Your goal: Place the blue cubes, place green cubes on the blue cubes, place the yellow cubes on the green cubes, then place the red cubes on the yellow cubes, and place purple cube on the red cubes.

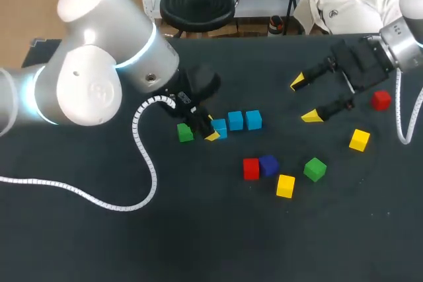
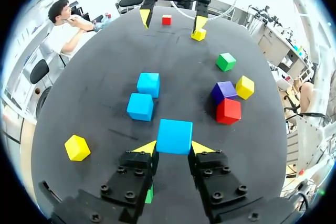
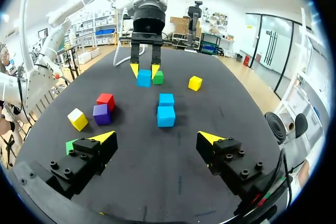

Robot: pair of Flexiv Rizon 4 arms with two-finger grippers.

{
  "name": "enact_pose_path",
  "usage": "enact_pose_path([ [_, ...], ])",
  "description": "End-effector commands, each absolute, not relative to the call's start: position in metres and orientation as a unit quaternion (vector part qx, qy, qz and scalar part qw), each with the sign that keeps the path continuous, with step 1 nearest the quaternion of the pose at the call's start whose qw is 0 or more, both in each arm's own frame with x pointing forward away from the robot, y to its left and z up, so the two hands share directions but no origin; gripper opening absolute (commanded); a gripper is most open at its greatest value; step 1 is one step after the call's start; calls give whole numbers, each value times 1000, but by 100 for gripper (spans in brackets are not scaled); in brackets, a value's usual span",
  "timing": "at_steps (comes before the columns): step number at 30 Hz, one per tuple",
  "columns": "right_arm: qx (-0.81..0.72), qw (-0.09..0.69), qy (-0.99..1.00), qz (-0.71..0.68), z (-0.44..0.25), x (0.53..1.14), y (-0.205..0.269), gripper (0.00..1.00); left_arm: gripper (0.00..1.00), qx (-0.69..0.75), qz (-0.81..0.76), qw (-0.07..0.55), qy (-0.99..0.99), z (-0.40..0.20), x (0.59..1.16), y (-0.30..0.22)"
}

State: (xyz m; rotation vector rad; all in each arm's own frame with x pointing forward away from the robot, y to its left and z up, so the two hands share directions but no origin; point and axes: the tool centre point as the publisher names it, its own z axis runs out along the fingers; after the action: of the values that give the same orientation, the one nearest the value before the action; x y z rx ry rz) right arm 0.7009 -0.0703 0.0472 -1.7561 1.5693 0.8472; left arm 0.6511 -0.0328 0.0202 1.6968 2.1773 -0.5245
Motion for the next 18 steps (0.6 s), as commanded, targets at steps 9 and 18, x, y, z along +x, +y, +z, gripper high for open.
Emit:
enact_pose_path([
  [9, -666, 315, 595, 321, 47, 701, -70, 100, 0, 599, -152, 170, 767, 14, 660, -33],
  [18, -666, 315, 595, 321, 47, 701, -70, 100, 0, 605, -146, 173, 763, 7, 665, -30],
])
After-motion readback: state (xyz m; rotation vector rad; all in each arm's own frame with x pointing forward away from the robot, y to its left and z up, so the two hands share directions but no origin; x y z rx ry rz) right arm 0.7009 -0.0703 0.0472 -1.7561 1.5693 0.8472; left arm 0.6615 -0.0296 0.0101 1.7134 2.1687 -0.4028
